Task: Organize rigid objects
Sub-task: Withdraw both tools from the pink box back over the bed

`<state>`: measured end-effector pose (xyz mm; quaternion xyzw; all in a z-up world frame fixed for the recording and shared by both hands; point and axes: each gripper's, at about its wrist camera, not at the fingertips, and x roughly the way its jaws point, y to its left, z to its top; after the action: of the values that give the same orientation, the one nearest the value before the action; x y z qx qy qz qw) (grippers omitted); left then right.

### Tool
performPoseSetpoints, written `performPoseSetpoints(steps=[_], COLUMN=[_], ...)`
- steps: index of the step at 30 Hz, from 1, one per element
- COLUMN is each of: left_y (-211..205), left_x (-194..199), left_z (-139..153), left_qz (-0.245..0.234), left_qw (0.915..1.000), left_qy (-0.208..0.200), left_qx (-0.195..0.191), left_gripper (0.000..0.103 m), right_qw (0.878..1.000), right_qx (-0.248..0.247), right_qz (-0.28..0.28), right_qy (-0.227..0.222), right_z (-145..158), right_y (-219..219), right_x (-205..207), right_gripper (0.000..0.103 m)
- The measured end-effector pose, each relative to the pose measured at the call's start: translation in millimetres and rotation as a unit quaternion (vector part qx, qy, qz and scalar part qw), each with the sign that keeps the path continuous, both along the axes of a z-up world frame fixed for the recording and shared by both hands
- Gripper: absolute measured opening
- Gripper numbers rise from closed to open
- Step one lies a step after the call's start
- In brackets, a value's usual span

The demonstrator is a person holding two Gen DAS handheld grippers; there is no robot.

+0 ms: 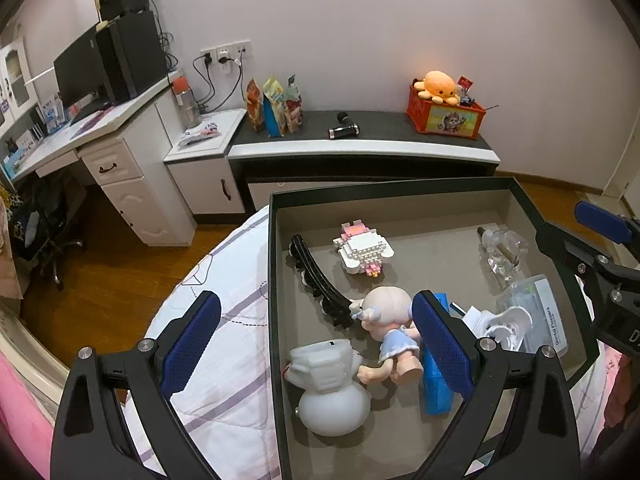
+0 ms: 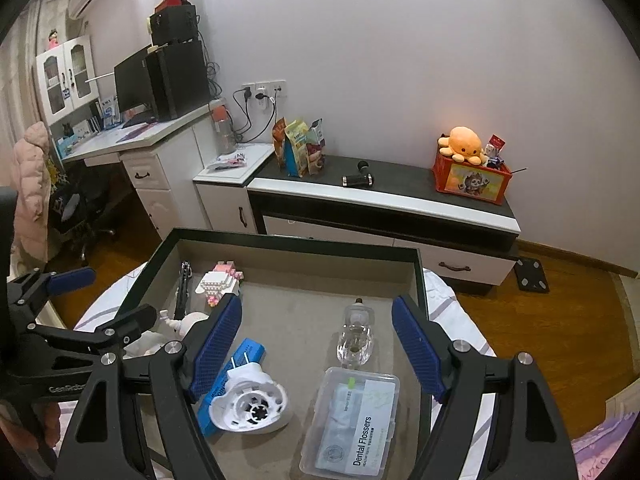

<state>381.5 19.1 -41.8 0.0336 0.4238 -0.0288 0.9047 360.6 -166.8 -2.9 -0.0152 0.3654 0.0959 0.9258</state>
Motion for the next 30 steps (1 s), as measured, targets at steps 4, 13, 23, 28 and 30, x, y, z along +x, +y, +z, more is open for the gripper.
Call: performPoseSetpoints(steps=[4,13,23,28,30], left_y=[-1,-2,3,5,4], left_x=[-3,-52,-160,-208,-228], left_z=[3,48,112,125,124], left_qz=[0.001,-0.002,0.010,0.003,0.005], left_qw=[1.0000,0.9988,0.9903,0.9861,0.9848], left_qy=[-0.003,-0.048,-0.138,-0.166,-0.173], left_qx=[0.001,-0.005,0.010,0.005,0.011], left_gripper=[0.098,0.098,0.100,0.102,0.103], right_qw=[1.000,0.999,0.996,0.994,0.993], right_qx=[-0.001,-0.006,-0.009,-0.007,-0.006], right_qz=[-0.001,-0.013,-0.024,-0.031,-0.032], right_qy=[-0.002,-0.033,-0.091,-0.108,-0.113], right_z=[1,32,88,99,99], right_y=[-1,0,-1,-1,-2], right_x=[-3,-46,-150,-203,-224], right_gripper=[0.079,0.079,0.080,0.081,0.081])
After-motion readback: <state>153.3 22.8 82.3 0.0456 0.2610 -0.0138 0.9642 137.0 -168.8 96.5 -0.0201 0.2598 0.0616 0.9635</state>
